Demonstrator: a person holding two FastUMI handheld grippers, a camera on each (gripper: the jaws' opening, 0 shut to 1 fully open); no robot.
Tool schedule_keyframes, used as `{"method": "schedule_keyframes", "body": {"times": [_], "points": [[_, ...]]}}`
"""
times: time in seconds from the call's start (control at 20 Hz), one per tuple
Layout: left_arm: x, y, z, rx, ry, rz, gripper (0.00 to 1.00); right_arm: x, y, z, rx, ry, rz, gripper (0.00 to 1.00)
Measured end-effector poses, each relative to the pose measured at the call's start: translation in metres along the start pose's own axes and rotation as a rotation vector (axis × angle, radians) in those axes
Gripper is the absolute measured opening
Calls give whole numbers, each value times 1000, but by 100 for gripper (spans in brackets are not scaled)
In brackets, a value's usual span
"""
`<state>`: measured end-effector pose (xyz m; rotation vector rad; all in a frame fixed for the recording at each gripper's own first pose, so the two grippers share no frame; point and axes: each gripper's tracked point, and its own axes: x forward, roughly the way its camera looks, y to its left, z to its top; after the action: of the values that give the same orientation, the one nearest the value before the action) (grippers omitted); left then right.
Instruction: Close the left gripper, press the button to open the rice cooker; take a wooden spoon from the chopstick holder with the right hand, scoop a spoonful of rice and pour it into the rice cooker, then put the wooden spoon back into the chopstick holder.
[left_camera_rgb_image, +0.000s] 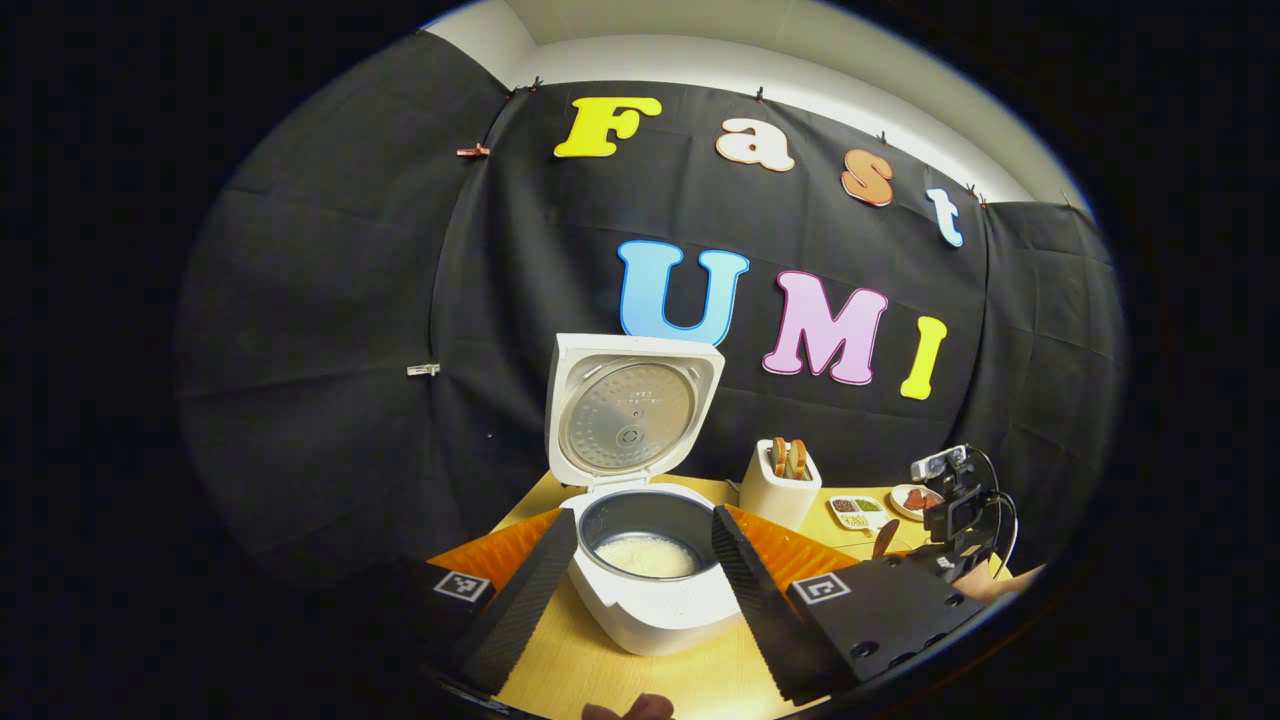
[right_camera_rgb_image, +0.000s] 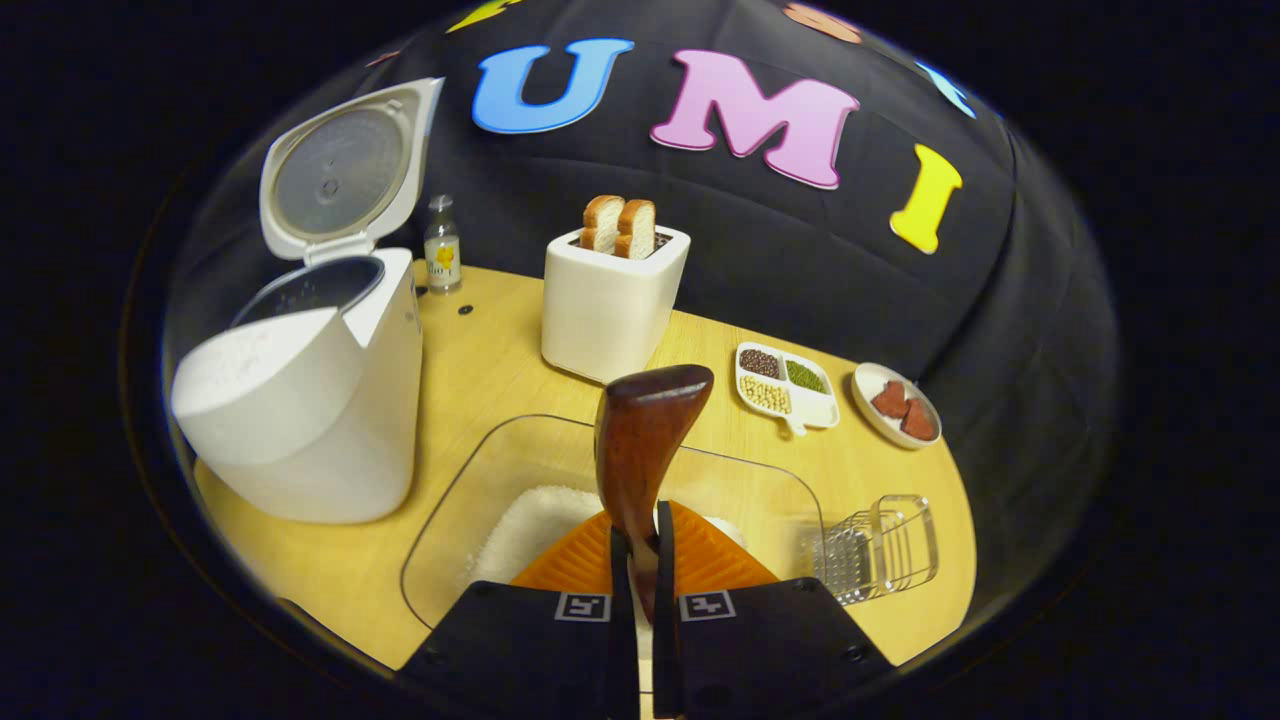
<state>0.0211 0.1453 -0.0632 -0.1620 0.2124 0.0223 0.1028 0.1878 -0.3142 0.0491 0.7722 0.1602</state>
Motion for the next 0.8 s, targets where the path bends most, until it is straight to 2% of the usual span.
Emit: {"method": "schedule_keyframes", "body": {"times": [0.15, 0.45, 0.8], "points": [[-4, 3, 2, -3, -1, 2, 94, -2, -4, 2, 262, 7, 43, 10], [-10, 10, 4, 4, -2, 4, 94, -5, -33, -9, 687, 1, 123, 10], [-11, 5, -5, 4, 26, -13, 94, -24, -58, 5, 874, -88, 205, 10]]}}
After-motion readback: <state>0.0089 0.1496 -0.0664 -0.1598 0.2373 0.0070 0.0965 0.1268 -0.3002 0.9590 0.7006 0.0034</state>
